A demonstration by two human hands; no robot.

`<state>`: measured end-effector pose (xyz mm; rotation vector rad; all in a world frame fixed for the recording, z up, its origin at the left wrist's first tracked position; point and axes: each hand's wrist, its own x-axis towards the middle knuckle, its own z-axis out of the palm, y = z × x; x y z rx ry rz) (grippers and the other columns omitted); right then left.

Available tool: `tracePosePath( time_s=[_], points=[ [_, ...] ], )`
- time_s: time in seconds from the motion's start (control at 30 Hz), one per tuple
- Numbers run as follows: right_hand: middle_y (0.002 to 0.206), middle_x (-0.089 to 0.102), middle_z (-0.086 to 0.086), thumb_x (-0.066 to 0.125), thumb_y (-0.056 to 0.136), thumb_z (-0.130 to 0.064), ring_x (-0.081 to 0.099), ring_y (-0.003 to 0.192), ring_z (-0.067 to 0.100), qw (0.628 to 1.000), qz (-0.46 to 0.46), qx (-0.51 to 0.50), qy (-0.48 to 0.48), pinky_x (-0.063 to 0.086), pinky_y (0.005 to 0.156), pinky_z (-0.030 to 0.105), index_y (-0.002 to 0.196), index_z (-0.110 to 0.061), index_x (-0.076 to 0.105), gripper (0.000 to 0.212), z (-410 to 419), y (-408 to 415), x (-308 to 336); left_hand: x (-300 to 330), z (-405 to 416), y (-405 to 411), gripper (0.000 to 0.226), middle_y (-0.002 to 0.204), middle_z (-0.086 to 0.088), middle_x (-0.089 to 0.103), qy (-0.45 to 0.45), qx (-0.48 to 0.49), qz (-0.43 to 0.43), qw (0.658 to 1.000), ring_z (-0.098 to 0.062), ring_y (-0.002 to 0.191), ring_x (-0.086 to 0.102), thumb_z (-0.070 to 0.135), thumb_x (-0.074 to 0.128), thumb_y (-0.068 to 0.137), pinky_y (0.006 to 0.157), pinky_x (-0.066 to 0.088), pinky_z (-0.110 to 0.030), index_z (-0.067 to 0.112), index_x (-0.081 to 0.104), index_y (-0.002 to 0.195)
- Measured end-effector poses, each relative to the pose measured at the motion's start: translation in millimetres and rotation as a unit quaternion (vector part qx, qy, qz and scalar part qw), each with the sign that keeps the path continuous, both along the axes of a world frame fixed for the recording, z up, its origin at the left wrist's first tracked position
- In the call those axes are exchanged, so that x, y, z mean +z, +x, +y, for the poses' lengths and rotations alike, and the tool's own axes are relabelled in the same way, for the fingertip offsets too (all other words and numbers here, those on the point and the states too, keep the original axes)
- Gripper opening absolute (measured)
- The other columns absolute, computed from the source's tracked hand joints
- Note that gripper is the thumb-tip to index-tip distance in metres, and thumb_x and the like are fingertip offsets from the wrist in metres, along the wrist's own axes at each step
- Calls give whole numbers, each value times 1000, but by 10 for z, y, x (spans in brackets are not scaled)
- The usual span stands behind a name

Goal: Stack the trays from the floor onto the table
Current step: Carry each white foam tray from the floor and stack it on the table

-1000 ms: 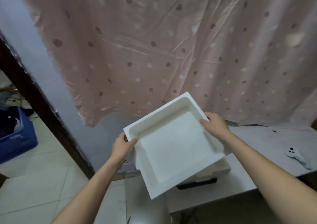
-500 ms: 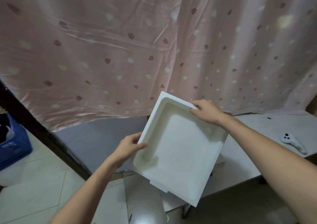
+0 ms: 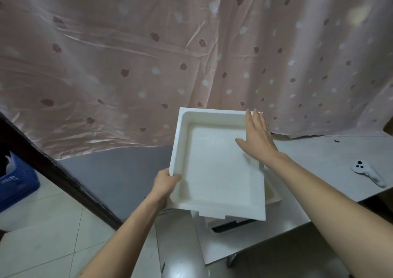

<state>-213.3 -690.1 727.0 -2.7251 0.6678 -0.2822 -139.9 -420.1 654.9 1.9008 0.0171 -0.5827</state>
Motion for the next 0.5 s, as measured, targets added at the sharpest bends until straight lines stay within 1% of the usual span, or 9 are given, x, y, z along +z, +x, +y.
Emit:
tracePosePath(
  time_s=[0.1,0.2,0.27,0.3,0.33,0.37,0.4,0.43,0.5],
  points=[
    [162,-16,7,55,94,-26,-13,150,23,997,14,-28,70,3,122,37,153,-12,-8,87,-45,-106,-130,-28,-135,47,22,103,-9,72,-39,32,45,998,-32,93,70,2,54,91,81,59,-48,9,68,106],
    [163,-11,4,51,97,-21,1,151,24,989,18,-40,144,15,120,40,153,-12,-10,83,-101,-221,-238,-20,-297,74,23,100,-10,71,-71,51,83,993,-33,91,70,0,54,93,81,58,-47,4,65,113],
    [163,5,6,49,97,-20,19,147,30,982,15,-51,180,29,114,43,154,-17,-9,81,-152,-294,-294,5,-410,71,24,97,-10,70,-77,49,92,992,-33,90,69,-3,53,93,84,58,-47,2,64,114],
    [160,18,8,48,97,-19,32,140,33,979,13,-61,193,39,106,44,154,-21,-8,80,-176,-329,-311,5,-461,71,25,97,-10,70,-79,48,96,991,-32,89,69,-3,52,93,82,58,-45,2,64,115],
    [153,33,10,47,97,-17,46,128,35,976,9,-74,204,47,94,42,154,-25,-7,79,-207,-363,-329,18,-498,63,25,97,-11,70,-78,45,101,991,-31,87,69,-3,52,93,78,59,-42,1,64,114],
    [141,47,12,44,96,-15,55,112,34,973,6,-86,214,50,81,39,154,-28,-5,77,-250,-413,-347,26,-552,45,24,97,-12,71,-76,39,105,991,-30,86,70,-2,52,93,74,59,-40,0,64,114],
    [127,56,12,42,96,-13,60,98,32,970,2,-89,224,51,73,37,154,-30,0,74,-271,-440,-371,26,-563,43,24,99,-13,71,-71,38,107,991,-31,86,70,-1,52,93,73,59,-39,-2,63,115],
    [119,60,11,39,95,-12,61,90,30,968,-3,-87,235,53,69,36,153,-31,8,69,-292,-470,-391,8,-575,39,26,102,-15,71,-69,37,109,991,-32,88,70,0,52,94,74,59,-39,-3,63,117],
    [117,63,7,36,94,-9,61,90,27,964,-21,-77,253,51,69,31,147,-32,29,58,-330,-530,-424,-16,-615,11,27,101,-16,70,-66,37,112,991,-32,87,70,0,52,95,69,58,-36,-5,61,119]
  ],
)
